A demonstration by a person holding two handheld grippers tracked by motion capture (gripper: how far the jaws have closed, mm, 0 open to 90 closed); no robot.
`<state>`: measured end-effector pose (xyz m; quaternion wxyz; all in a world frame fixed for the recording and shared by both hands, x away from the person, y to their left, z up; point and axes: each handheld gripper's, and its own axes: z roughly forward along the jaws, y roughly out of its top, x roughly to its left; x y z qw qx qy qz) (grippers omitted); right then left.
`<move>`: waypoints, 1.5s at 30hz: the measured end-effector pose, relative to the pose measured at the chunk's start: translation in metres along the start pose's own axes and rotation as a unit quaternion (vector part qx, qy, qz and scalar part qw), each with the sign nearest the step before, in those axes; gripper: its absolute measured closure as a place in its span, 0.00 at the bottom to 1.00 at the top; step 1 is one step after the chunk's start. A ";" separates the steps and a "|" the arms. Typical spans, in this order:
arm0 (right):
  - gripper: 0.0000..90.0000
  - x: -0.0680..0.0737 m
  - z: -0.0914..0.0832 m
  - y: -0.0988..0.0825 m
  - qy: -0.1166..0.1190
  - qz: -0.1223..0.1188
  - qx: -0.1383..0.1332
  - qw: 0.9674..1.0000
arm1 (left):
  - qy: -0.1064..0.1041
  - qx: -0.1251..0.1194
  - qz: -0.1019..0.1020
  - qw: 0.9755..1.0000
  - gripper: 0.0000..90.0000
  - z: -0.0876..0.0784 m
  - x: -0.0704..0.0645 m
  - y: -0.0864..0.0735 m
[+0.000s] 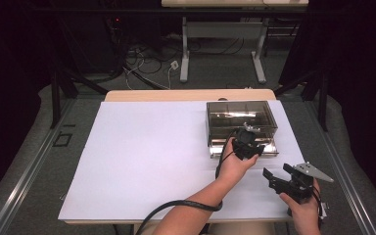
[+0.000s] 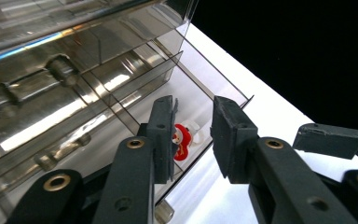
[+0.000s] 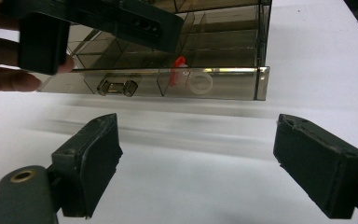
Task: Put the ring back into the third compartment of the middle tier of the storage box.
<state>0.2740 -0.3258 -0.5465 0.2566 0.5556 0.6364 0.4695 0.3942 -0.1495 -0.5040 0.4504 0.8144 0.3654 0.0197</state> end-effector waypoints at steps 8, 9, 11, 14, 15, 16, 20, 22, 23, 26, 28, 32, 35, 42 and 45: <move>0.16 0.000 0.000 0.000 0.004 0.002 0.000 1.000 | 0.011 -0.020 0.013 1.000 0.68 -0.013 0.003 -0.003; 0.16 0.001 0.000 0.000 0.001 0.002 0.000 1.000 | 0.013 -0.020 0.018 1.000 0.66 -0.016 0.004 -0.003; 0.16 0.001 0.000 0.000 0.001 0.002 0.000 1.000 | 0.018 -0.023 0.020 0.999 0.64 -0.019 0.006 -0.005; 0.16 0.001 0.000 0.000 0.001 -0.001 0.000 1.000 | 0.024 -0.029 0.021 0.999 0.60 -0.025 0.009 -0.007; 0.16 0.000 0.001 0.000 0.001 -0.002 0.000 1.000 | 0.027 -0.033 0.019 0.999 0.58 -0.027 0.009 -0.007; 0.16 0.001 0.000 0.000 0.001 -0.002 0.000 1.000 | 0.030 -0.033 0.023 0.999 0.57 -0.029 0.010 -0.008; 0.16 0.001 0.000 0.000 -0.001 -0.002 0.003 1.000 | 0.036 -0.039 0.027 0.998 0.50 -0.037 0.012 -0.010; 0.16 0.001 0.000 0.000 -0.001 -0.001 0.003 1.000 | 0.041 -0.042 0.032 0.998 0.47 -0.041 0.013 -0.011; 0.16 0.001 0.000 0.000 -0.002 -0.002 0.003 1.000 | 0.044 -0.042 0.034 0.998 0.44 -0.043 0.014 -0.012; 0.16 0.002 0.000 0.000 -0.002 -0.002 0.002 1.000 | 0.049 -0.048 0.041 0.997 0.39 -0.051 0.016 -0.016; 0.16 0.001 0.000 0.000 -0.002 -0.003 0.002 1.000 | 0.047 -0.051 0.051 0.996 0.38 -0.057 0.019 -0.019; 0.15 0.002 0.000 0.000 -0.004 -0.003 0.005 1.000 | 0.051 -0.063 0.049 0.995 0.37 -0.071 0.026 -0.025; 0.16 0.003 0.001 -0.001 -0.002 -0.003 0.000 1.000 | 0.048 -0.065 0.034 0.996 0.34 -0.081 0.032 -0.029; 0.16 0.004 0.001 -0.001 -0.001 -0.007 0.003 1.000 | 0.048 -0.085 0.011 0.995 0.17 -0.102 0.044 -0.040; 0.16 0.004 0.001 -0.001 0.000 -0.007 -0.002 1.000 | 0.050 -0.093 0.004 0.994 0.13 -0.110 0.049 -0.046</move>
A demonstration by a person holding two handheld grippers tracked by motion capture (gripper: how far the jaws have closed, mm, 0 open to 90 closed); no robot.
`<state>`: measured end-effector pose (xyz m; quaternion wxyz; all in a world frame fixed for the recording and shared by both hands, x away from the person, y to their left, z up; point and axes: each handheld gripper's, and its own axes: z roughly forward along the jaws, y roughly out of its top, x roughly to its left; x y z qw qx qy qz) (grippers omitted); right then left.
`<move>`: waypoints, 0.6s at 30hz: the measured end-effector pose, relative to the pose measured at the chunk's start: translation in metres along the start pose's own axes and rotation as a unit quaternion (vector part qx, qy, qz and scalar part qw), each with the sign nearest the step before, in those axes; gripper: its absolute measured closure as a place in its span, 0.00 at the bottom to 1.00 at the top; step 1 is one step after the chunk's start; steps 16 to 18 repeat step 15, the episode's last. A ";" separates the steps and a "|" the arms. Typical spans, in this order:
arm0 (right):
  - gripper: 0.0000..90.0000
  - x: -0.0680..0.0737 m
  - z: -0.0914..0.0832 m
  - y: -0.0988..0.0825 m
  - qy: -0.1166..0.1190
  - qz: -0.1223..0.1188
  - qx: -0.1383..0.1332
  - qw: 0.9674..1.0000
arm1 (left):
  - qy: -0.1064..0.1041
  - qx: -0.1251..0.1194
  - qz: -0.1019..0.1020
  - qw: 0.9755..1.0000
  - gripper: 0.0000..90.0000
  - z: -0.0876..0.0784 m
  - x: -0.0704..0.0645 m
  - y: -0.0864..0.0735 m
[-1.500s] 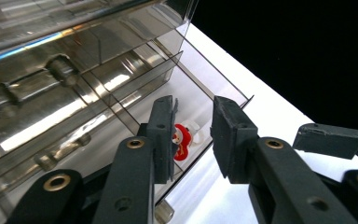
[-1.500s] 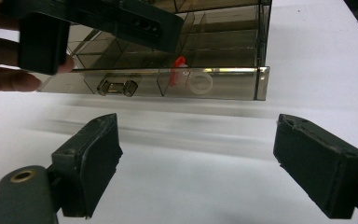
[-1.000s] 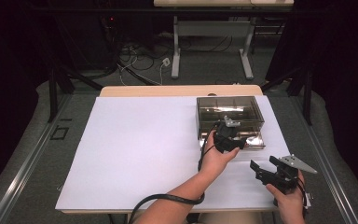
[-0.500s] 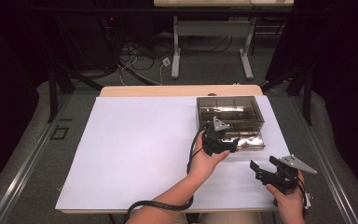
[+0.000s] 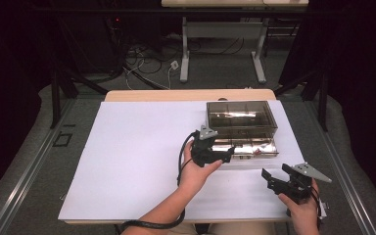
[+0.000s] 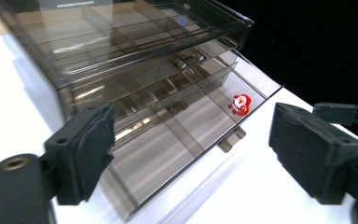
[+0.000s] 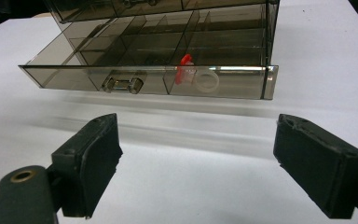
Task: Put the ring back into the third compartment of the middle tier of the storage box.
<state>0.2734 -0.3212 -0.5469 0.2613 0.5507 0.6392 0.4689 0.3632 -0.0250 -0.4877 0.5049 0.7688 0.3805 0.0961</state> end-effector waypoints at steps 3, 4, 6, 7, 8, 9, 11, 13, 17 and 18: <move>0.16 0.000 0.000 0.000 0.001 -0.002 0.001 1.000 | 0.000 -0.007 -0.007 1.000 0.06 -0.010 0.006 -0.005; 0.16 0.001 -0.001 0.000 0.002 -0.001 0.007 1.000 | -0.002 -0.009 -0.009 1.000 0.04 -0.013 0.008 -0.008; 0.16 0.001 -0.001 0.000 0.002 -0.001 0.005 1.000 | -0.002 -0.014 -0.011 1.000 0.00 -0.021 0.012 -0.013; 0.16 0.002 -0.001 0.000 0.001 -0.002 0.006 1.000 | 0.002 -0.016 -0.010 1.000 0.00 -0.025 0.014 -0.015; 0.16 0.002 -0.001 0.000 0.000 -0.002 0.005 1.000 | 0.003 -0.020 -0.013 1.000 0.00 -0.029 0.016 -0.018; 0.16 0.002 -0.001 0.000 0.001 -0.002 0.006 1.000 | 0.007 -0.023 -0.011 1.000 0.00 -0.034 0.020 -0.021; 0.16 0.003 0.000 0.000 0.001 -0.003 0.007 1.000 | 0.007 -0.028 -0.016 0.999 0.00 -0.040 0.024 -0.025; 0.16 0.003 0.000 0.000 0.002 -0.006 0.004 1.000 | 0.013 -0.033 -0.016 0.999 0.00 -0.048 0.029 -0.030; 0.15 0.005 0.003 -0.001 -0.003 -0.005 -0.011 1.000 | 0.018 -0.038 -0.018 0.999 0.00 -0.055 0.033 -0.035; 0.15 0.005 0.003 -0.001 -0.003 -0.005 -0.011 1.000 | 0.018 -0.038 -0.018 0.999 0.00 -0.055 0.033 -0.035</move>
